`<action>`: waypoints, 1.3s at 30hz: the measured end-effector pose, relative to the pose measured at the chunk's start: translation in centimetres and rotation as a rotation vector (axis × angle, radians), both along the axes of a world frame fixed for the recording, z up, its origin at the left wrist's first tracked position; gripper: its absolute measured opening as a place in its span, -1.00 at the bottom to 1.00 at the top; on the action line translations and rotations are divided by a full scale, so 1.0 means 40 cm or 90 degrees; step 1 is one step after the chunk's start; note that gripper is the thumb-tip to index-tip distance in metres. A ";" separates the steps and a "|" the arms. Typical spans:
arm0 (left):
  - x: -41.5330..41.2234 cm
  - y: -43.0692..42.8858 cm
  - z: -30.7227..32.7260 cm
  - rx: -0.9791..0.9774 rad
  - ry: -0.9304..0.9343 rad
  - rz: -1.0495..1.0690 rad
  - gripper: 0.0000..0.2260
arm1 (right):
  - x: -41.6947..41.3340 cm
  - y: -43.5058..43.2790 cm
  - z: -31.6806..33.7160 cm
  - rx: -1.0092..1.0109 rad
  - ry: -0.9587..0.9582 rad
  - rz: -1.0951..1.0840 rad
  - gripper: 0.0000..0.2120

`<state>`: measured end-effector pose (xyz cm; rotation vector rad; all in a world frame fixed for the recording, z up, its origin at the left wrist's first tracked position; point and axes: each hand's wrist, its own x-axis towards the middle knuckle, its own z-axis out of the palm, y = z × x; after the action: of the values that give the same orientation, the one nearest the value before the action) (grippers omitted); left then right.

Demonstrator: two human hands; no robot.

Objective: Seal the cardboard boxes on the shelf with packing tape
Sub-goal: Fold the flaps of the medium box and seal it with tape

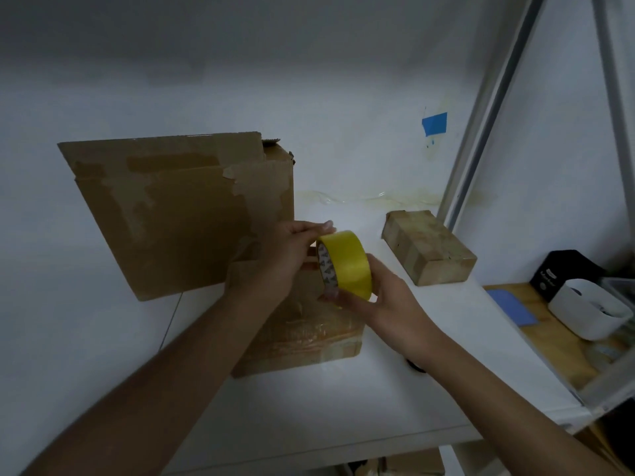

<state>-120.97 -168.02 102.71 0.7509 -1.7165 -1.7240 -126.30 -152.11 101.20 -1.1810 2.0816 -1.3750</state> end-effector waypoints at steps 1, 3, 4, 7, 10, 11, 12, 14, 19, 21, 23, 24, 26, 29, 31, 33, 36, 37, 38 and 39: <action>-0.008 -0.009 0.005 0.023 -0.023 -0.025 -0.88 | 0.001 0.002 0.000 0.023 0.047 0.012 -0.64; -0.025 -0.028 0.009 0.084 -0.055 -0.081 -0.91 | 0.001 0.000 -0.003 0.042 0.107 -0.004 -0.69; -0.036 -0.034 0.006 0.110 -0.067 -0.102 -0.90 | 0.001 -0.002 0.000 0.037 0.113 -0.020 -0.71; -0.074 -0.047 0.006 0.110 -0.102 -0.093 -0.80 | -0.005 -0.006 0.021 0.024 0.047 -0.061 -0.63; -0.108 -0.090 0.034 0.096 -0.073 -0.027 -0.87 | -0.018 -0.014 0.042 0.085 -0.067 -0.123 -0.49; -0.115 -0.108 0.049 0.104 -0.066 -0.007 -0.91 | -0.021 -0.014 0.043 0.116 -0.130 -0.157 -0.46; -0.121 -0.121 0.061 0.116 -0.068 -0.006 -0.94 | -0.023 -0.013 0.043 0.139 -0.180 -0.179 -0.43; -0.131 -0.134 0.072 0.128 -0.088 -0.037 -0.95 | -0.028 -0.006 0.041 0.150 -0.196 -0.192 -0.45; -0.164 -0.137 0.055 0.123 -0.127 -0.063 -0.93 | -0.017 0.013 0.031 0.151 -0.186 -0.137 -0.65; -0.178 -0.146 0.041 0.141 -0.142 -0.072 -0.91 | -0.014 0.022 0.027 0.152 -0.197 -0.102 -0.80; -0.189 -0.152 0.028 0.152 -0.134 -0.064 -0.91 | -0.017 0.033 0.021 0.160 -0.231 -0.100 -0.78; -0.194 -0.157 0.024 0.147 -0.115 -0.041 -0.92 | -0.016 0.039 0.020 0.157 -0.279 -0.095 -0.75; -0.201 -0.174 0.013 0.130 -0.073 0.022 -0.84 | -0.008 0.048 0.021 0.148 -0.387 -0.080 -0.71; -0.200 -0.186 -0.012 0.139 -0.082 0.036 -0.71 | 0.005 0.055 0.019 0.158 -0.463 -0.067 -0.63; -0.198 -0.188 -0.037 0.168 -0.104 0.021 -0.74 | 0.010 0.051 0.009 0.163 -0.489 -0.077 -0.60; -0.193 -0.184 -0.054 0.167 -0.127 0.022 -0.82 | 0.014 0.042 -0.009 0.168 -0.513 -0.072 -0.60; -0.193 -0.172 -0.076 0.059 -0.117 0.112 -0.87 | 0.012 0.027 -0.028 0.182 -0.571 -0.053 -0.72; -0.193 -0.166 -0.081 0.024 -0.092 0.147 -0.88 | 0.011 0.021 -0.032 0.185 -0.600 -0.046 -0.73; -0.193 -0.158 -0.083 0.006 -0.062 0.165 -0.88 | 0.010 0.016 -0.036 0.188 -0.627 -0.035 -0.73; -0.194 -0.155 -0.086 -0.010 -0.038 0.170 -0.87 | 0.013 0.013 -0.039 0.190 -0.650 -0.023 -0.70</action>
<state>-128.73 -174.22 99.26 0.9851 -1.5846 -1.5178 -125.79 -151.59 99.65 -0.1974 1.4586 -1.2271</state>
